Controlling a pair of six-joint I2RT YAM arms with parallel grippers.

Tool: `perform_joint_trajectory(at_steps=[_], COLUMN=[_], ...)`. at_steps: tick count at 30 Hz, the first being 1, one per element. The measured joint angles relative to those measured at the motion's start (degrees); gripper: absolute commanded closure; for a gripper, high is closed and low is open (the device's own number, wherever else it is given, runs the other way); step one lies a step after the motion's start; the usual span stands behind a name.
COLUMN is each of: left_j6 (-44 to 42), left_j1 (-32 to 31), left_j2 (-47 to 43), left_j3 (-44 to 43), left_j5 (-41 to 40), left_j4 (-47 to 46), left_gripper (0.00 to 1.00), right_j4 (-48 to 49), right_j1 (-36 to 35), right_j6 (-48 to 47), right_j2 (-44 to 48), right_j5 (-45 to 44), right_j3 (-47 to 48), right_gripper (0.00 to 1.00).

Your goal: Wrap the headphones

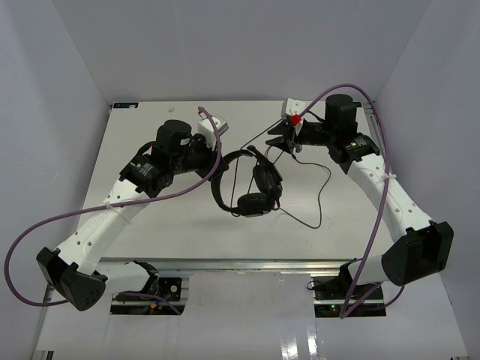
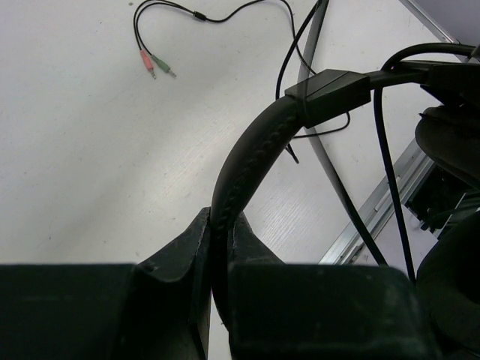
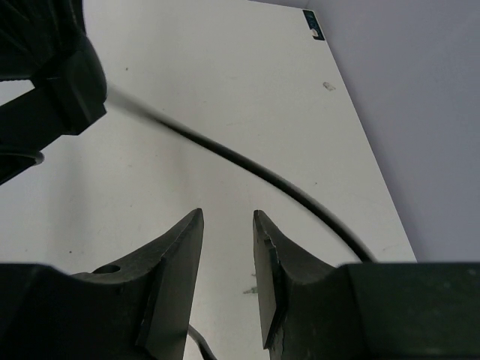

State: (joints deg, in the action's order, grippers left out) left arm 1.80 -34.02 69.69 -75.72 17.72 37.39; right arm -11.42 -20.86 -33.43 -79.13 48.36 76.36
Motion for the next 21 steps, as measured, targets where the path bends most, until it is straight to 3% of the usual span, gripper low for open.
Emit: perform_joint_trajectory(at_steps=[13,21], left_j6=[-0.3,-0.3], left_j1=[0.1,0.2], left_j2=[0.1,0.1], left_j3=[2.0,2.0], left_j5=[-0.6,1.4], left_j4=[0.2,-0.1], left_gripper=[1.0,1.0], right_j4=[4.2,4.6], right_j1=[2.8,2.5], right_j6=[5.8,8.3], right_j2=[-0.6,-5.6], right_j5=[1.4,2.5], right_j3=[-0.3,0.8], right_gripper=[0.92,0.92])
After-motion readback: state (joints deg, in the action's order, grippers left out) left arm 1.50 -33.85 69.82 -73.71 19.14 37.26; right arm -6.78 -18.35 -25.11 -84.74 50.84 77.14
